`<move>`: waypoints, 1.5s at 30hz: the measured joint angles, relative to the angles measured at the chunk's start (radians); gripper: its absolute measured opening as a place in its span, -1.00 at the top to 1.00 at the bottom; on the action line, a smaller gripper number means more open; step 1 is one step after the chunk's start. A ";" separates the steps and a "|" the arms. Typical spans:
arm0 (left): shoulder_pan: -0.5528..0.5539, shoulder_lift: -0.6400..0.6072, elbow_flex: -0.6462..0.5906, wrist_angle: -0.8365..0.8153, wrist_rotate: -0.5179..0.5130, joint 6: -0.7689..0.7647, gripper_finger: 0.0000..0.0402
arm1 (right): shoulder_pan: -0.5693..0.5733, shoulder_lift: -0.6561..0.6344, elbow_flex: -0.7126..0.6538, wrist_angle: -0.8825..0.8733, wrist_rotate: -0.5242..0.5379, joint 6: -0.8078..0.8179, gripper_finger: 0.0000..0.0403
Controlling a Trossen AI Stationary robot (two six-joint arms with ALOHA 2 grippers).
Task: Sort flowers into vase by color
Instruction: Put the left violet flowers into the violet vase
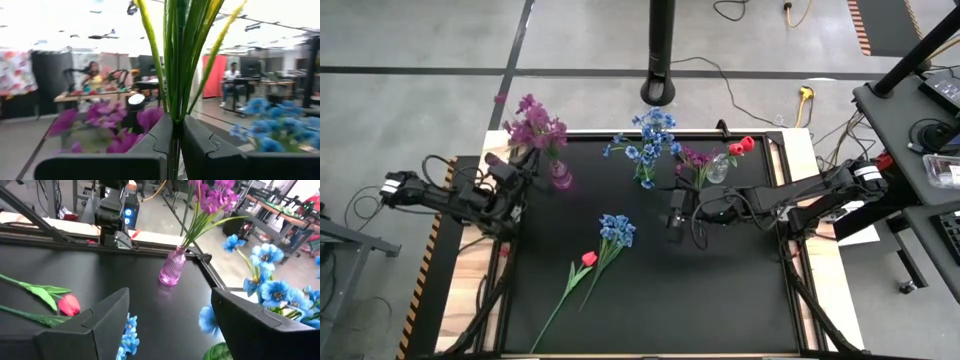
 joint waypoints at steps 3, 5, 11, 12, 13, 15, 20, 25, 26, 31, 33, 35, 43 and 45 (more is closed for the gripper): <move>0.034 0.005 -0.004 0.002 -0.013 -0.014 0.96 | -0.001 0.000 0.000 0.003 0.000 -0.004 -0.36; 0.051 0.009 -0.005 -0.001 -0.013 -0.001 0.96 | -0.004 0.000 0.000 0.003 0.000 -0.006 -0.36; 0.095 0.014 -0.005 -0.002 -0.022 -0.042 0.96 | -0.014 0.001 0.000 0.002 0.001 -0.006 -0.36; 0.100 0.017 -0.006 -0.008 -0.023 -0.062 0.96 | -0.015 0.001 0.000 0.002 0.001 -0.005 -0.36; 0.102 0.018 -0.007 -0.017 -0.023 -0.079 0.96 | -0.015 0.001 0.000 0.002 0.001 -0.005 -0.36; 0.102 0.025 -0.010 -0.030 -0.041 -0.104 0.96 | -0.016 0.001 0.000 0.001 0.001 -0.005 -0.36; 0.103 0.037 -0.011 -0.054 -0.101 -0.099 0.96 | -0.016 0.002 0.000 -0.007 0.000 0.002 -0.36; 0.110 0.045 -0.011 -0.055 -0.094 -0.105 0.96 | -0.016 0.002 -0.001 -0.007 0.000 0.002 -0.36; 0.113 0.047 -0.011 -0.055 -0.094 -0.107 0.96 | -0.016 0.002 -0.001 -0.007 0.000 0.002 -0.36; 0.137 0.068 -0.019 -0.055 -0.092 -0.131 0.96 | -0.016 0.002 -0.001 -0.007 0.000 0.002 -0.36; 0.146 0.077 -0.025 -0.055 -0.085 -0.143 0.96 | -0.016 0.002 -0.001 -0.007 0.000 0.002 -0.36; 0.156 0.086 -0.030 -0.055 -0.059 -0.168 0.96 | -0.016 0.002 -0.001 -0.007 0.000 0.001 -0.36; 0.184 0.102 -0.031 -0.058 -0.055 -0.176 0.96 | -0.016 0.002 -0.002 -0.006 0.000 0.001 -0.36; 0.186 0.103 -0.038 -0.059 -0.055 -0.176 0.96 | -0.016 0.002 -0.005 -0.006 0.001 0.000 -0.36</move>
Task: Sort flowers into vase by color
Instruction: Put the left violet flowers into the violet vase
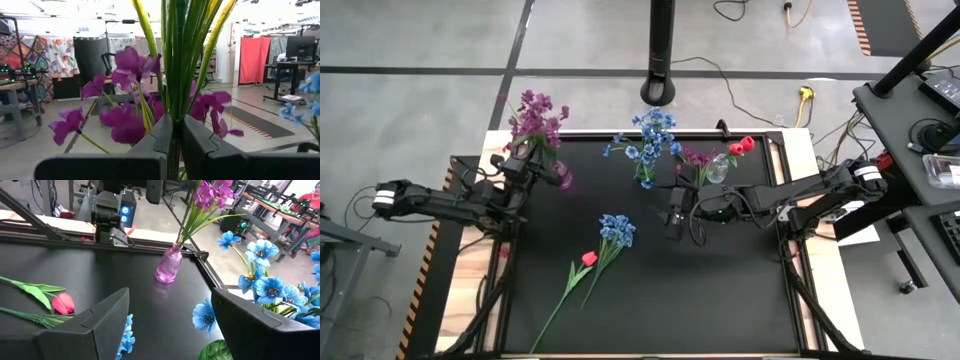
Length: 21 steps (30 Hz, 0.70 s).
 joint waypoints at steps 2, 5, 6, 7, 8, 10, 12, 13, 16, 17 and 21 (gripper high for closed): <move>0.001 0.002 -0.010 -0.001 0.000 -0.004 0.96 | 0.000 0.000 -0.002 0.000 0.000 -0.001 -0.36; 0.001 0.003 -0.025 -0.003 0.000 -0.009 0.96 | 0.000 0.000 -0.005 0.000 0.000 -0.002 -0.36; 0.001 0.003 -0.027 -0.003 0.000 -0.010 0.96 | 0.000 0.000 -0.005 0.000 0.000 -0.001 -0.36; 0.001 0.003 -0.028 -0.002 0.000 -0.011 0.96 | 0.000 0.000 -0.005 0.000 0.000 -0.001 -0.36; 0.001 0.003 -0.029 -0.002 0.000 -0.011 0.96 | 0.000 0.000 -0.006 0.000 0.000 -0.001 -0.36; 0.001 0.003 -0.030 -0.002 0.000 -0.011 0.96 | 0.000 0.000 -0.006 0.000 0.000 -0.001 -0.36; 0.001 0.004 -0.030 -0.001 0.002 -0.011 0.96 | 0.000 0.000 -0.006 0.000 0.000 -0.001 -0.36; 0.002 0.004 -0.030 -0.001 0.015 -0.011 0.96 | 0.000 0.000 -0.006 0.000 0.000 -0.001 -0.36; 0.004 0.004 -0.028 0.001 0.077 0.000 0.96 | 0.000 0.000 -0.006 0.000 0.000 -0.001 -0.36; 0.008 0.004 -0.025 0.001 0.087 0.005 0.96 | 0.000 0.000 -0.006 0.000 0.000 0.000 -0.36; 0.034 0.003 -0.027 0.002 0.089 0.020 0.96 | 0.000 0.000 -0.006 0.000 0.000 0.002 -0.36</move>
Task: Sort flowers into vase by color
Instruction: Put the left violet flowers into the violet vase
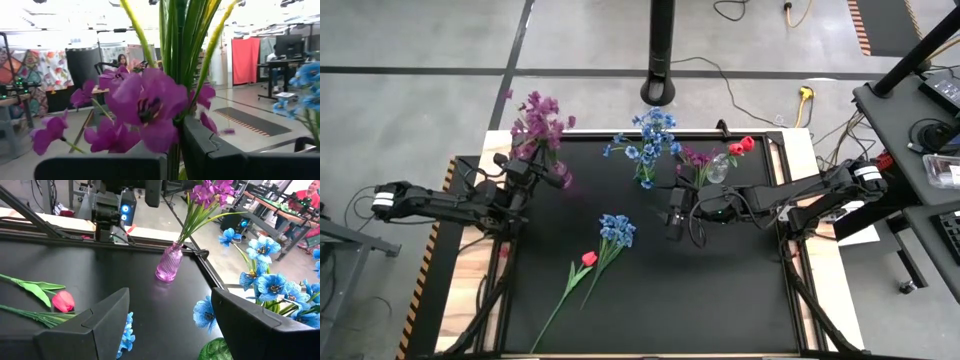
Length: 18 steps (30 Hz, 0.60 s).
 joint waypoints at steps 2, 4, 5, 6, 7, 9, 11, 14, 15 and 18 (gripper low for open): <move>0.009 0.000 -0.006 -0.007 0.000 0.002 0.96 | 0.000 0.000 0.000 0.000 0.000 0.004 -0.36; 0.013 0.000 -0.007 -0.013 0.000 0.003 0.96 | 0.000 0.000 -0.001 0.000 0.000 0.005 -0.36; 0.015 0.000 -0.007 -0.014 0.000 0.002 0.96 | 0.000 0.000 -0.001 0.000 0.000 0.005 -0.36; 0.015 0.003 -0.007 -0.014 0.000 -0.002 0.96 | 0.000 0.000 -0.002 0.000 0.000 0.005 -0.36; 0.015 0.005 -0.008 -0.015 0.000 -0.006 0.96 | 0.000 0.000 -0.002 0.000 0.000 0.006 -0.36; 0.015 0.010 -0.009 -0.022 0.000 -0.018 0.96 | 0.000 0.000 -0.002 0.000 0.000 0.007 -0.36; 0.015 0.018 -0.009 -0.025 0.000 -0.027 0.96 | 0.000 0.000 -0.002 0.000 0.000 0.007 -0.36; 0.016 0.029 -0.009 -0.025 0.000 -0.039 0.96 | 0.000 0.000 -0.003 0.000 0.000 0.008 -0.36; 0.016 0.031 -0.009 -0.025 0.000 -0.047 0.96 | 0.000 0.000 -0.003 0.000 0.000 0.008 -0.36; 0.016 0.039 -0.009 -0.025 -0.004 -0.061 0.96 | 0.000 0.000 -0.005 0.000 0.000 0.008 -0.36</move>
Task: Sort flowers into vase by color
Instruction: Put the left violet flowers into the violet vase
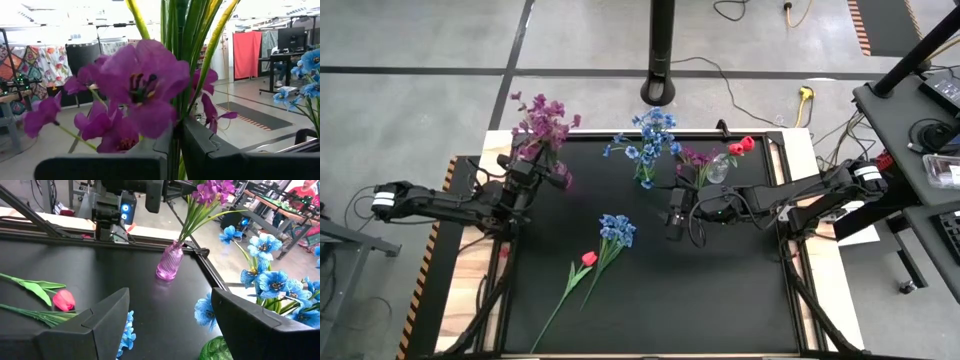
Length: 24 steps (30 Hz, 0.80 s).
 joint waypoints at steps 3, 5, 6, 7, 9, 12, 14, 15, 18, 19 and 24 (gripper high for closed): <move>0.000 0.005 0.000 0.000 -0.033 -0.009 0.96 | 0.000 0.000 -0.003 0.000 0.000 0.000 -0.36; 0.000 0.009 0.000 -0.001 -0.065 -0.019 0.96 | 0.000 0.000 -0.004 0.000 0.000 0.001 -0.36; 0.000 0.012 0.000 -0.001 -0.078 -0.023 0.96 | 0.000 0.000 -0.005 0.000 0.000 0.002 -0.36; 0.000 0.014 0.000 -0.002 -0.086 -0.032 0.96 | 0.000 0.000 -0.006 0.001 0.000 0.003 -0.36; 0.000 0.020 0.000 -0.001 -0.098 -0.051 0.96 | 0.000 0.000 -0.006 0.000 0.000 0.003 -0.36; 0.000 0.029 0.000 -0.015 -0.101 -0.069 0.96 | 0.000 0.000 -0.006 0.000 0.000 0.003 -0.36; 0.000 0.037 0.000 -0.027 -0.102 -0.080 0.96 | 0.000 0.000 -0.006 0.000 0.000 0.003 -0.36; 0.000 0.041 0.000 -0.034 -0.102 -0.092 0.96 | 0.000 0.000 -0.006 0.000 0.000 0.003 -0.36; 0.000 0.056 0.000 -0.065 -0.102 -0.124 0.96 | 0.000 0.000 -0.006 0.000 0.000 0.003 -0.36; 0.000 0.061 0.000 -0.077 -0.102 -0.138 0.96 | 0.000 0.000 -0.006 0.000 0.000 0.003 -0.36; 0.000 0.085 0.000 -0.112 -0.104 -0.209 0.96 | 0.000 0.000 -0.006 0.000 0.000 0.003 -0.36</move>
